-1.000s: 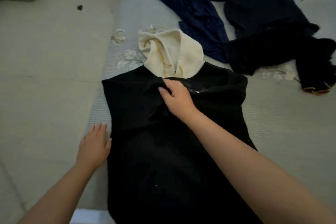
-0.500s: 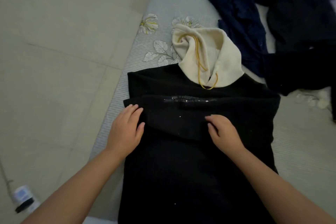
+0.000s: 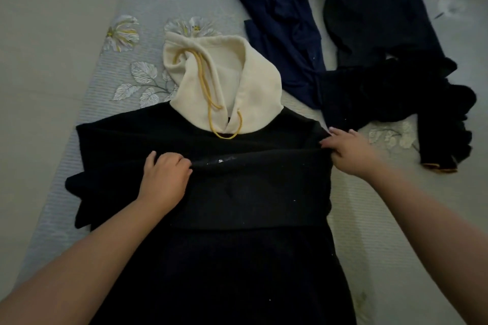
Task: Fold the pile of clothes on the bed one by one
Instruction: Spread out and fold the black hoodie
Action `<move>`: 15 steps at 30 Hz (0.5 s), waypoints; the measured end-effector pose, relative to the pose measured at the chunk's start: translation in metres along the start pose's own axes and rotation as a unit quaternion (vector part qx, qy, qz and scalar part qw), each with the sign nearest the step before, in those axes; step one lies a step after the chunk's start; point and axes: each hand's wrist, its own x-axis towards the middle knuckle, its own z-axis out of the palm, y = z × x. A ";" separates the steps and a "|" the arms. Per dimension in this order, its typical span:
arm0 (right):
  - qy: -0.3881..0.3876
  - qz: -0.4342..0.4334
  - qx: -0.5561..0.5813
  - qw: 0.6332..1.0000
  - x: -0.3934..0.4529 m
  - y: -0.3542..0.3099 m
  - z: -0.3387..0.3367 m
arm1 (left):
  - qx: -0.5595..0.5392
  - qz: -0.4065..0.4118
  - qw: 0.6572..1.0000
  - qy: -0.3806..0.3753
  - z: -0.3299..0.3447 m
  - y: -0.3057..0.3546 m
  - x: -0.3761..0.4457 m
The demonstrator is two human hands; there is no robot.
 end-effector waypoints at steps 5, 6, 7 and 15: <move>0.024 -0.082 -0.045 0.995 0.018 0.034 -0.014 | -0.111 -0.010 0.993 0.027 -0.015 0.011 0.016; 0.031 -0.093 -0.061 0.993 0.018 0.041 -0.013 | -0.115 -0.014 0.993 0.026 -0.015 0.013 0.019; 0.035 -0.100 -0.076 0.991 0.019 0.047 -0.011 | -0.110 -0.014 0.994 0.021 -0.014 0.015 0.023; 0.094 -0.030 -0.109 0.989 0.053 0.064 0.035 | 0.037 -0.027 0.999 0.023 0.000 0.035 0.061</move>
